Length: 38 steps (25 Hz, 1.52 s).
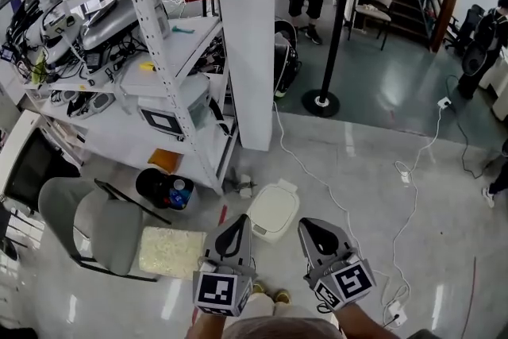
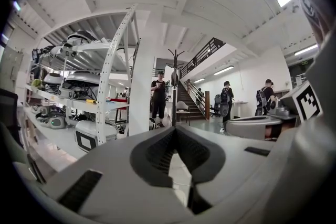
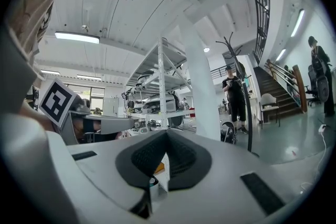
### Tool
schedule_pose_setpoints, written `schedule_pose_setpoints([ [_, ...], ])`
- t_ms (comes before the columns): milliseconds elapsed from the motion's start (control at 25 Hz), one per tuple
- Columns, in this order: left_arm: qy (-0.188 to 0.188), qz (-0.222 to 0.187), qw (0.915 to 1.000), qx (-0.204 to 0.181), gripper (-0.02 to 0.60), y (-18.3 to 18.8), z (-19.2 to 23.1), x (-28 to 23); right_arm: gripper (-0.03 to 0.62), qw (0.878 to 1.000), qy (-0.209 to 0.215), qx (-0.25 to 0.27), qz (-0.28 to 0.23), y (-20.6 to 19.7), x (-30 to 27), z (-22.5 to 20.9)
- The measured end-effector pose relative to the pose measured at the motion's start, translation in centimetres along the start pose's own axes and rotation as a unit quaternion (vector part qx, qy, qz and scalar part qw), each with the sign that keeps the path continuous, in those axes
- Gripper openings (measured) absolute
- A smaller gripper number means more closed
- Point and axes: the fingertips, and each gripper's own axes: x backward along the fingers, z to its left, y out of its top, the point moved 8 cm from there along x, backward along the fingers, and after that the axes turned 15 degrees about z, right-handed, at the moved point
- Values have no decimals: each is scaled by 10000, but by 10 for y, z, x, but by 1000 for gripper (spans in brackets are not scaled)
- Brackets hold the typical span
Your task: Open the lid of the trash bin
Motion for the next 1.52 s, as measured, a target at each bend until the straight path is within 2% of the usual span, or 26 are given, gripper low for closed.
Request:
schedule_pose_setpoints([
  [400,-45,179,9997,184,-6,-14,19,-40,25,10000,56,-59,-37,-8,-32,-21],
  [680,-77,247,9992,290,-6,-39,27,-69,25,9999,129,9,53,-29,-53,-35],
  [920,-33,318,9991,265,-6,-70,34,-93,25,9999,14,58,109,-63,-72,-44],
  [1120,15,431,9988,209,-6,-101,35,-115,25,9996,124,-87,250,-100,-90,-45],
  [1520,76,453,9983,363,-6,-165,28,-135,25,9978,39,-321,587,-165,-103,-56],
])
